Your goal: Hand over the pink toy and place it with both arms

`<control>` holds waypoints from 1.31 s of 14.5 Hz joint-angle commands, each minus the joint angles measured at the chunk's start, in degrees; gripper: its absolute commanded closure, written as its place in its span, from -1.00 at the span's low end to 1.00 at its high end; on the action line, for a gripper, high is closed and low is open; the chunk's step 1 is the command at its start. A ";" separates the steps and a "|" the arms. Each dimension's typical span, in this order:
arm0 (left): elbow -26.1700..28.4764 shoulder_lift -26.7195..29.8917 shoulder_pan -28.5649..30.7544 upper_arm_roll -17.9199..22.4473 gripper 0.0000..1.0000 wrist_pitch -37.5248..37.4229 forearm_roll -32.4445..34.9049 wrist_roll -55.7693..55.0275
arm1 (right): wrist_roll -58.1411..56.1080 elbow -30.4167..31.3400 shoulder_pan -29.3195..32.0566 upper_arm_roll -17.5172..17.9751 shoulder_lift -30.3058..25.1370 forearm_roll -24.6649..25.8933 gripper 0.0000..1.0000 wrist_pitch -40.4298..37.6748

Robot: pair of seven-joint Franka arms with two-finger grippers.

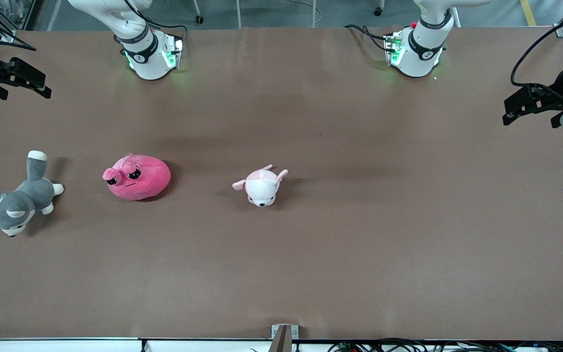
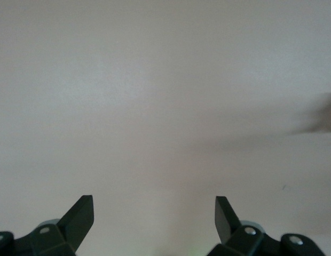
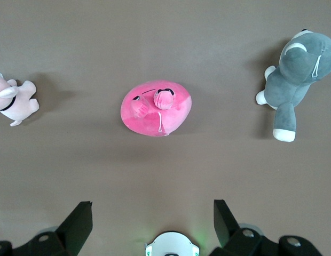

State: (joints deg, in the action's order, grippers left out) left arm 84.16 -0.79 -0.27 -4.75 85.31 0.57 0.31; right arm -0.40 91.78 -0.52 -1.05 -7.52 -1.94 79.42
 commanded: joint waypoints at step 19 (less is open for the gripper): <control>-0.49 -0.09 -0.17 0.45 -1.00 -0.49 -0.57 -0.31 | 0.58 1.82 -0.28 0.35 -2.50 1.58 -1.00 1.09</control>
